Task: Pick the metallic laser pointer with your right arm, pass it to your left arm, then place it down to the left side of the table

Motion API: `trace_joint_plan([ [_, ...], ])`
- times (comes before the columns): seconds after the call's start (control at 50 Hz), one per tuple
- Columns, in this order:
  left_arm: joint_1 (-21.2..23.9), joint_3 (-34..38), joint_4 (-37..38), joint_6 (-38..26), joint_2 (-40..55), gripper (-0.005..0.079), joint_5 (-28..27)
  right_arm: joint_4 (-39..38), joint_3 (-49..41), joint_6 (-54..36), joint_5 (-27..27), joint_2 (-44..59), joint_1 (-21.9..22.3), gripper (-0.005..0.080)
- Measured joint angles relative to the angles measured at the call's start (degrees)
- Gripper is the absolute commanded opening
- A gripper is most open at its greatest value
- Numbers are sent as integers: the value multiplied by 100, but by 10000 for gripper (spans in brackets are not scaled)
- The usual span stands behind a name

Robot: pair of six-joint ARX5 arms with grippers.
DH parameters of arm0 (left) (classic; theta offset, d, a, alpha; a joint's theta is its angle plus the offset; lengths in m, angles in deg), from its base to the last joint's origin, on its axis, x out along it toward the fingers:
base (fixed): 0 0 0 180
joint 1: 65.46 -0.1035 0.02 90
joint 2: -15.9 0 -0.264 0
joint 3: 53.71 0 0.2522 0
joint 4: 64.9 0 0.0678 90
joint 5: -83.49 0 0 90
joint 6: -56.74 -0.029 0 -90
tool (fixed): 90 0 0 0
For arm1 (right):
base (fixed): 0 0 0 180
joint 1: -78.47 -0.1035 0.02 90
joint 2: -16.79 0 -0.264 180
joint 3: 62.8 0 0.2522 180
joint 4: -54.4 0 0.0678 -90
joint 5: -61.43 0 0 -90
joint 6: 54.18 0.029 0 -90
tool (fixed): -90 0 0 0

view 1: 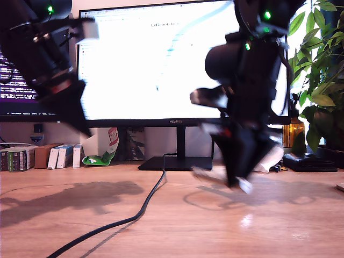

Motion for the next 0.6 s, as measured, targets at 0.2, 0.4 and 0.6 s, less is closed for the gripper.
trace_joint_plan([
  [0.2,-616,0,-844,1338,4,364,-2177,44,203,4,-142,-1082,0,-10],
  [0.4,-1386,0,-2575,3230,11,402,-4804,-175,494,138,-562,-1982,-2,-11],
  [0.6,-1644,0,-4059,5010,11,420,-5759,-756,492,614,-1091,-2033,-44,-10],
])
